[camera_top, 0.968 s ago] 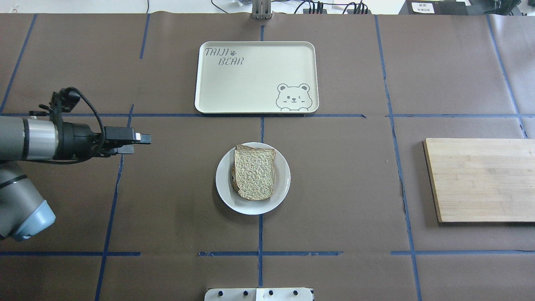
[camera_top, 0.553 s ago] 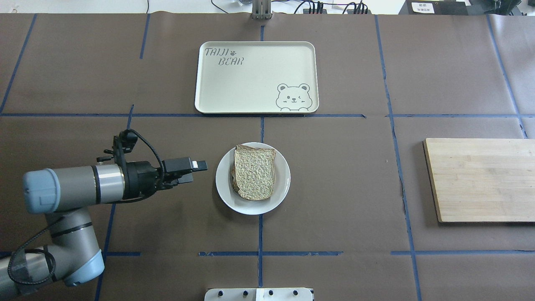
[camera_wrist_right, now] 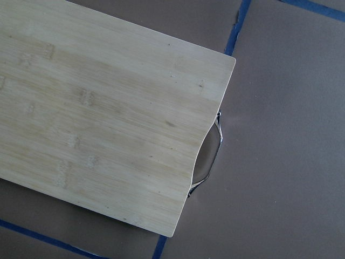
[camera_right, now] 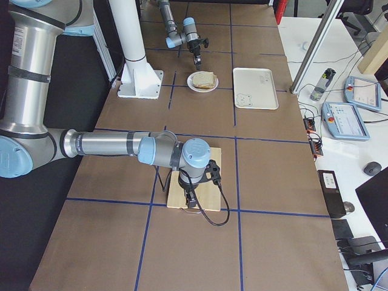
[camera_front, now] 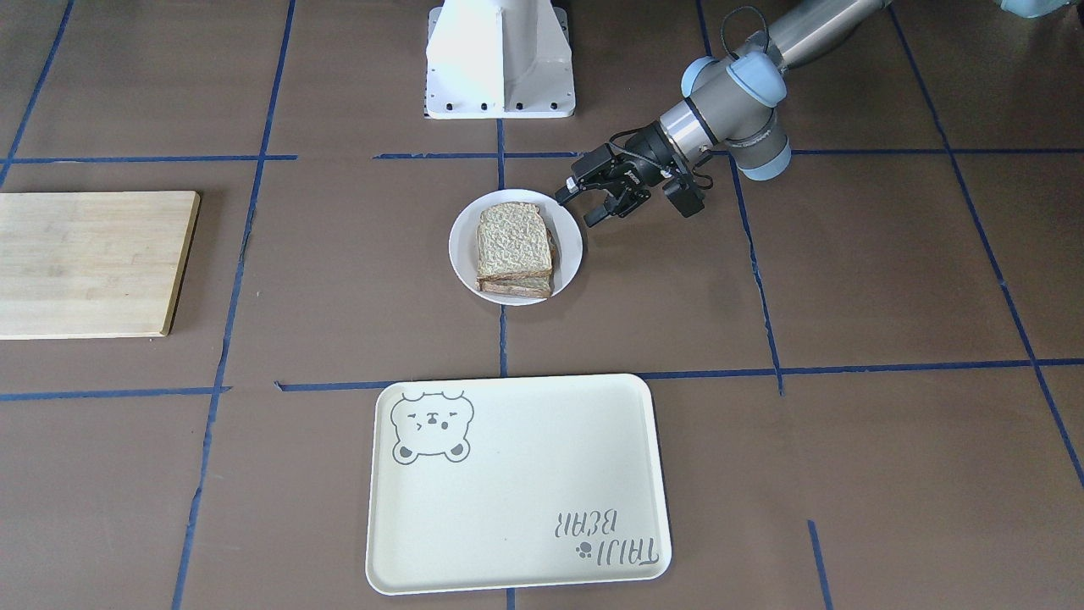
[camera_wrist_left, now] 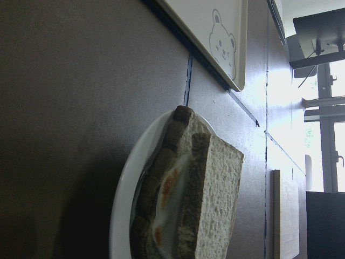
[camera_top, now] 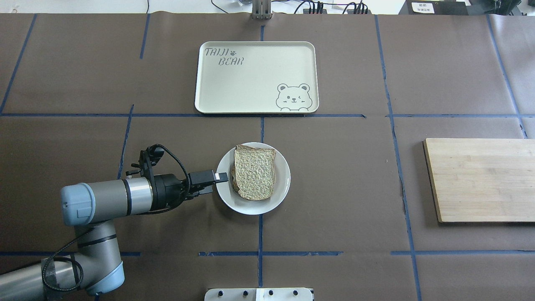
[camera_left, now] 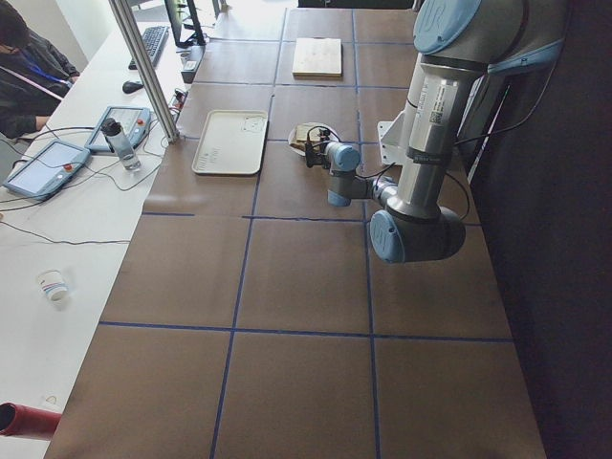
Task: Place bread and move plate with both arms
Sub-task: 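Close the left gripper on the plate rim nearest it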
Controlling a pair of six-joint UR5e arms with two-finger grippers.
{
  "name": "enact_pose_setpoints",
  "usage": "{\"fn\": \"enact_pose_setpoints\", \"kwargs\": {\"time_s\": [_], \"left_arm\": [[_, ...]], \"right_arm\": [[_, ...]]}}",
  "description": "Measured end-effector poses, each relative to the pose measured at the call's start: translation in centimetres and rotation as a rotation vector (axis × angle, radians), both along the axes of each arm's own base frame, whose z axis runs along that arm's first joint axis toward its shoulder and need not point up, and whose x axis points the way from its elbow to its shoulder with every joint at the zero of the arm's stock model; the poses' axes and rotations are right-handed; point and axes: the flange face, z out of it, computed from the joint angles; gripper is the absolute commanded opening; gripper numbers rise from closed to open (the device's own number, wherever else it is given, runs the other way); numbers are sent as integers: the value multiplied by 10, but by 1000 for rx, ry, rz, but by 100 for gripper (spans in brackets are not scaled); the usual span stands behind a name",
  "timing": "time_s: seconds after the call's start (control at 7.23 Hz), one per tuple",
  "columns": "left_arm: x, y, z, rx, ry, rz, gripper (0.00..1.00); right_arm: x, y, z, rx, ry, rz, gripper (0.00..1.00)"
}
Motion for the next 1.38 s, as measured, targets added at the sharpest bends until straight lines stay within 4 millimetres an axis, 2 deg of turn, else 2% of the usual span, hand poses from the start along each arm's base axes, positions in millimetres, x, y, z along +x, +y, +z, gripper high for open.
{"fn": "enact_pose_setpoints", "kwargs": {"time_s": [0.41, 0.55, 0.83, 1.38], "left_arm": [[7, -1, 3, -6, -9, 2, 89], [10, -2, 4, -8, -14, 2, 83], [19, -5, 1, -9, -13, 1, 57], [24, -8, 3, -12, -20, 0, 57]], "right_arm": [[0, 0, 0, 1, 0, 0, 100], [0, 0, 0, 1, 0, 0, 100], [0, 0, 0, 1, 0, 0, 100], [0, -1, 0, 2, 0, 0, 100]]}}
